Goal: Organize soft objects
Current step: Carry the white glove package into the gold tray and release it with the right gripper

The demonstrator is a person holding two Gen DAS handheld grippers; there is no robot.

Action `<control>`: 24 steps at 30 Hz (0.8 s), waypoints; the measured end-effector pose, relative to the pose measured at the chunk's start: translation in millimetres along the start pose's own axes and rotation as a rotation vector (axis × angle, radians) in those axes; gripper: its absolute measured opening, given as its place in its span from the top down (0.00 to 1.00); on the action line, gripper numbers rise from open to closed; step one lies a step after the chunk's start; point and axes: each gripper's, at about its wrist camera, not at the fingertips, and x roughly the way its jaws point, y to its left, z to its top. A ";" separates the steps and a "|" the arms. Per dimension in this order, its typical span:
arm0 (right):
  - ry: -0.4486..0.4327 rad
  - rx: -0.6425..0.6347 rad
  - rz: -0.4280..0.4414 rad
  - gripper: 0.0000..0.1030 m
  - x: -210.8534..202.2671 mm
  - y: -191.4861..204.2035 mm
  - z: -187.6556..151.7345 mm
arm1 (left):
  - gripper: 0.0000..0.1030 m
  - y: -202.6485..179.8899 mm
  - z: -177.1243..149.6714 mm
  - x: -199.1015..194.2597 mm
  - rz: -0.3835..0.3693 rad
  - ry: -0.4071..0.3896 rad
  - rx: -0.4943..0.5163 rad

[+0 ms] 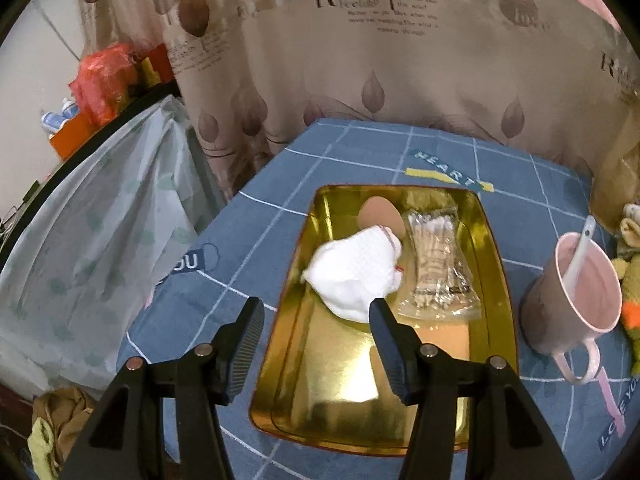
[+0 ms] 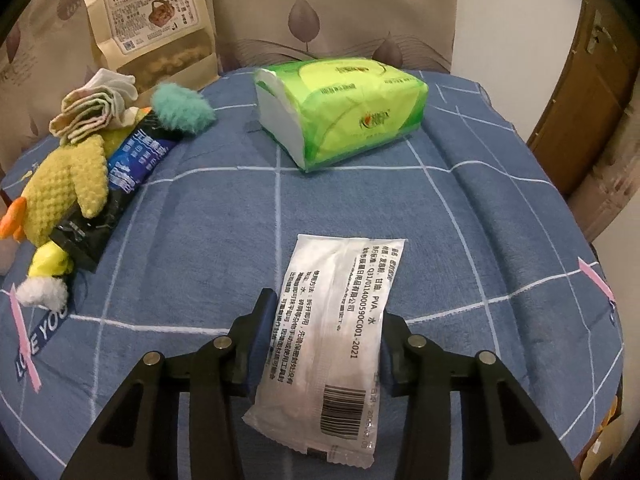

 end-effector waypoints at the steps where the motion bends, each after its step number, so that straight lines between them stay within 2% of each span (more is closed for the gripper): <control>1: -0.004 -0.002 -0.002 0.61 -2.9 3.9 1.6 | 0.46 2.8 0.1 0.2 0.000 -0.003 -0.011; 4: -0.023 -0.023 0.004 0.61 -14.7 20.0 10.7 | 0.45 12.5 0.8 3.8 -0.006 0.006 -0.049; 6: -0.044 -0.041 0.027 0.61 -25.6 35.4 19.2 | 0.45 18.4 0.7 5.8 0.014 0.010 -0.065; 9: -0.088 -0.087 0.077 0.61 -45.5 67.4 32.6 | 0.45 26.7 1.4 6.9 -0.010 0.016 -0.100; 16: -0.168 -0.258 0.252 0.61 -93.9 173.1 52.0 | 0.45 40.2 3.0 8.8 0.006 0.026 -0.134; 24: -0.175 -0.433 0.448 0.61 -132.5 282.6 45.0 | 0.45 68.6 3.5 9.2 0.042 0.045 -0.207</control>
